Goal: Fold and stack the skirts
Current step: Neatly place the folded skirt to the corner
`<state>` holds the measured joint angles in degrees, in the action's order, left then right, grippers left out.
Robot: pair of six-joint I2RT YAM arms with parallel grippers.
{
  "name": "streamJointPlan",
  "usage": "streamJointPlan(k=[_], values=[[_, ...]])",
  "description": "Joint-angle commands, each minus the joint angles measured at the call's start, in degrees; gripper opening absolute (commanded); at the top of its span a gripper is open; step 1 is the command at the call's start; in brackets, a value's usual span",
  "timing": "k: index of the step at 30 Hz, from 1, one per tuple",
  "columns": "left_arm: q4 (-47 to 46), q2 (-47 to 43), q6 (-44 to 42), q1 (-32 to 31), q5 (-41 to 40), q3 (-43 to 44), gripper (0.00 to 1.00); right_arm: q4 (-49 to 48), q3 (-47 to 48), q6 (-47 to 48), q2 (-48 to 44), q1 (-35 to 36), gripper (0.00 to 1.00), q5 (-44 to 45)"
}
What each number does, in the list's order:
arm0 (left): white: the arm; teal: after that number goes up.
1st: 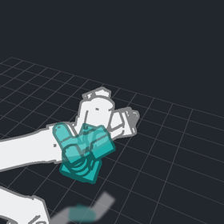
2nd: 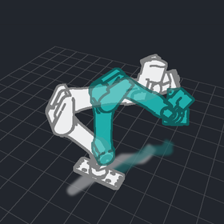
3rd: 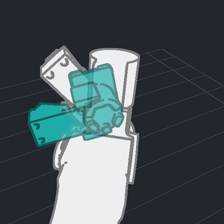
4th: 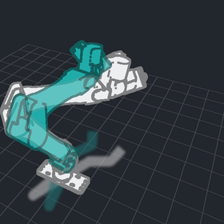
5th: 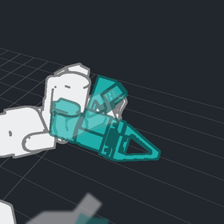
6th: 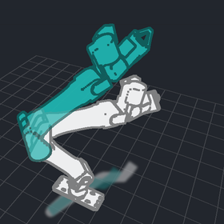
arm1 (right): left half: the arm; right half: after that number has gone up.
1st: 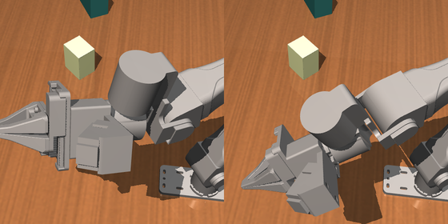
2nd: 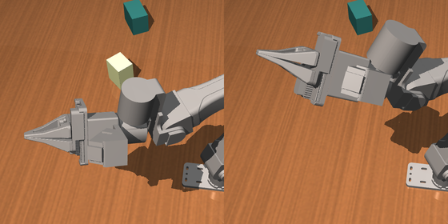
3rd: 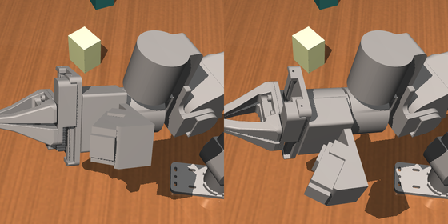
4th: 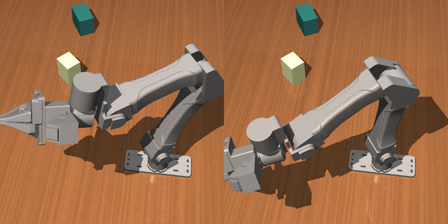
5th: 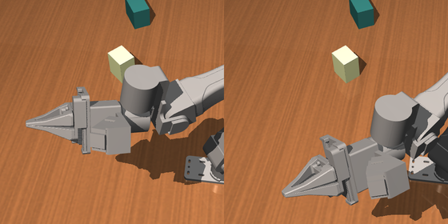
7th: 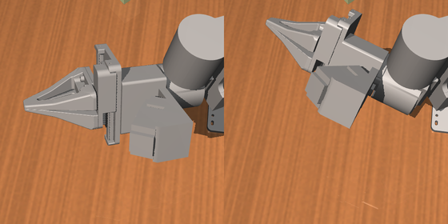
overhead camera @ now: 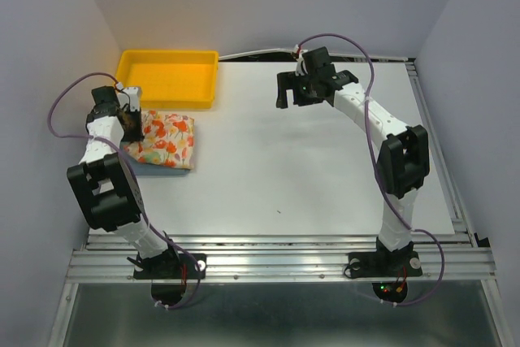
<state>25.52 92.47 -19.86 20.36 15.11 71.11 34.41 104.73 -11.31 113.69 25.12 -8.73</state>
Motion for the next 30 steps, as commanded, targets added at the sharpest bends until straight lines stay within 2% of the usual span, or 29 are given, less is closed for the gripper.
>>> streamJointPlan(k=[1, 7, 9, 10, 13, 14, 15, 16, 17, 24, 25, 30], values=[[-5.4, 1.8, -0.1, 0.5, -5.2, -0.5, 0.04, 0.4, 0.6, 1.2, -0.2, 0.0, 1.0, -0.5], [-7.5, 4.1, 0.5, 1.7, -10.4, -0.1, 0.07, 0.9, 0.3, 1.6, -0.5, 0.0, 1.0, -0.1], [-7.4, 4.7, 0.5, 2.2, -11.8, 0.3, 0.15, 0.9, 0.2, 1.6, -0.6, 0.0, 1.0, 0.0], [-7.2, 5.2, 0.6, 2.6, -11.8, 0.5, 0.24, 0.9, 0.1, 1.6, -0.7, 0.0, 1.0, 0.0], [-6.7, 4.0, 0.3, 3.0, -10.4, 1.1, 0.43, 1.1, 0.0, 1.9, -1.2, 0.0, 1.0, 0.2], [-6.5, 3.4, -0.4, 3.0, -9.9, 1.6, 0.47, 1.3, 0.1, 1.9, -1.4, 0.0, 1.0, 0.5], [-5.8, 2.4, -0.6, 3.0, -9.7, 1.9, 0.57, 1.4, 0.2, 2.2, -1.5, 0.0, 1.0, 0.6], [-5.0, 2.0, -1.1, 3.0, -8.7, 2.4, 0.6, 1.5, 0.3, 2.4, -1.5, 0.0, 1.0, 0.8], [-3.6, 1.3, -1.3, 3.0, -8.4, 3.8, 0.69, 1.9, 0.6, 2.6, -1.7, 0.0, 1.0, 0.9], [0.6, -2.8, -3.4, 2.3, -9.5, 11.5, 0.75, 2.8, 0.1, 4.9, -3.6, -1.1, 1.0, 2.3], [1.3, -3.0, -3.6, 2.1, -9.8, 12.4, 0.98, 2.9, -0.3, 5.0, -4.0, -1.7, 1.0, 2.1], [4.6, -3.7, -4.8, -2.1, -10.3, 17.1, 0.98, 2.9, -4.2, 2.8, -7.5, -10.3, 1.0, -4.3]])
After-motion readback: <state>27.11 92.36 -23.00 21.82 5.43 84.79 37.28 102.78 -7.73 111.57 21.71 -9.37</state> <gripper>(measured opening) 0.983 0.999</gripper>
